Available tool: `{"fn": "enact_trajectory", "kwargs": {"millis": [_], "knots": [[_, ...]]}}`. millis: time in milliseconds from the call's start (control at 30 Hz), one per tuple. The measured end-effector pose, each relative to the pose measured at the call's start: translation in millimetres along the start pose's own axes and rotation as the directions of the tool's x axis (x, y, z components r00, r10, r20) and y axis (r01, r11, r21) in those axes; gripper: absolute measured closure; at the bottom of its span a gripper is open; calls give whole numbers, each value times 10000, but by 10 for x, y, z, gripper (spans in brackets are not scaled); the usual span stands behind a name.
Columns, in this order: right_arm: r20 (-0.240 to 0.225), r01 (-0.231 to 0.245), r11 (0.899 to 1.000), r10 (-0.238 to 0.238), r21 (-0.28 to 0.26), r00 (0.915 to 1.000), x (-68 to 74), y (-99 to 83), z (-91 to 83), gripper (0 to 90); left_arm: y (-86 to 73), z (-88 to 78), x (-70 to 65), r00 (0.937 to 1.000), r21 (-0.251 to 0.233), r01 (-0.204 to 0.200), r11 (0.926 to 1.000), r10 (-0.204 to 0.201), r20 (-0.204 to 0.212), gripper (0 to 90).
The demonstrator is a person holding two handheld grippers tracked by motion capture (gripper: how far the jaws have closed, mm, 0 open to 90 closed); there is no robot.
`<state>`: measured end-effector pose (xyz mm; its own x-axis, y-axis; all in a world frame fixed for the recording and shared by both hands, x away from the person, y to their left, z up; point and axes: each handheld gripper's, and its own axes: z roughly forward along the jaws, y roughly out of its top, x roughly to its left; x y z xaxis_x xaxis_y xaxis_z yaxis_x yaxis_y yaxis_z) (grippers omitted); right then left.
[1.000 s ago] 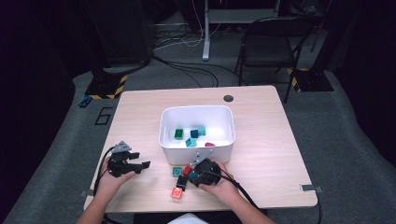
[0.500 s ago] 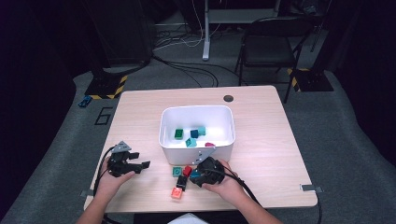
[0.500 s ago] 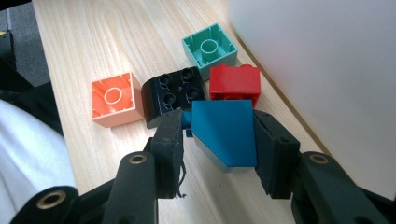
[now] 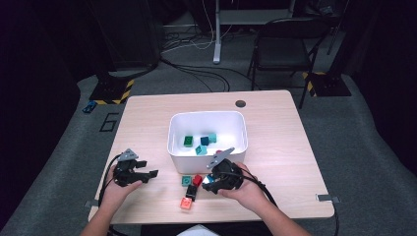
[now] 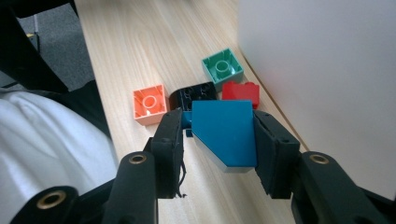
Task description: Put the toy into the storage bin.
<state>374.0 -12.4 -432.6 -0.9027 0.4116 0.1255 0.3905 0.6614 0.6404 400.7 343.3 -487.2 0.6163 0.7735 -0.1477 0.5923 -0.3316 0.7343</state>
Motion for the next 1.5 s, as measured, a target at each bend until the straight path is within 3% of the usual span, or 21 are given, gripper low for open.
{"fn": "enact_trajectory", "kwargs": {"millis": [300,700,1233,1500], "knots": [[-162,420,9989,-423,-212,9990,57,188,-268,565,0,-3,5,10000,-39,34,10000,-34,-9,277],[-207,563,9979,-569,-311,9982,42,464,-535,564,-2,-9,12,10000,-115,87,9999,-88,-43,277],[276,430,9978,-417,-499,9987,-169,781,-742,564,-2,-7,15,9999,-110,107,9999,-107,-36,277],[641,231,9977,-190,-632,9978,-318,925,-711,564,1,-5,10,9999,-48,112,9999,-112,10,277]]}}
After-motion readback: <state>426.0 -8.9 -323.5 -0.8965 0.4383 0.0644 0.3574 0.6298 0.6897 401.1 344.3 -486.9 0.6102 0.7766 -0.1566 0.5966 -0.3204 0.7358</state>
